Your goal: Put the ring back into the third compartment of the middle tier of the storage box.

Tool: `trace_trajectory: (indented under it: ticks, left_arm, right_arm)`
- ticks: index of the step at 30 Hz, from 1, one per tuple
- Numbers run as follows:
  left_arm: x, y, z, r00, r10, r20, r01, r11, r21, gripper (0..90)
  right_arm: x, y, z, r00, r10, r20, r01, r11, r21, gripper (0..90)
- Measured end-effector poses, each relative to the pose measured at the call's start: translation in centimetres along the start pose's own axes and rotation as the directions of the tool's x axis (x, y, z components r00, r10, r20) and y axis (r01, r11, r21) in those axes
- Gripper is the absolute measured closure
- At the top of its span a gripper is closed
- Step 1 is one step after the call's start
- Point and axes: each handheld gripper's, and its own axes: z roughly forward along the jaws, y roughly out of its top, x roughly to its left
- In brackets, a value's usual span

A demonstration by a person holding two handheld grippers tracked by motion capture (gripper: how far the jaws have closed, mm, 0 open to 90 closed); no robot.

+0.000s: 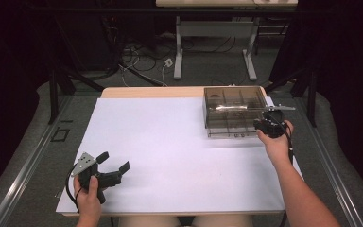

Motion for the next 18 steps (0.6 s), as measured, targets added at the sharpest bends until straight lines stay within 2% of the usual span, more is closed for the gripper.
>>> trace_trajectory:
  ticks: [9,14,17,18]
  left_arm:
    - [0.0,0.0,0.0,1.0,0.001,0.001,-0.001,1.0,0.002,0.4]
    - [0.0,0.0,0.0,1.0,0.001,0.003,-0.001,1.0,0.003,0.4]
    - [0.0,0.0,0.0,1.0,0.002,0.003,-0.002,1.0,0.003,0.4]
    - [0.0,0.0,0.0,1.0,0.002,0.002,-0.002,1.0,0.003,0.4]
  right_arm:
    - [-0.1,0.1,0.5,1.0,-0.001,0.009,0.001,1.0,-0.006,68.7]
    - [-0.5,0.1,0.9,0.9997,0.019,0.018,-0.019,1.0,-0.003,68.6]
    - [-0.7,0.1,1.0,0.9997,0.011,0.02,-0.01,1.0,-0.005,68.4]
    - [-0.7,0.1,1.1,0.9995,0.024,0.021,-0.024,1.0,-0.005,68.0]
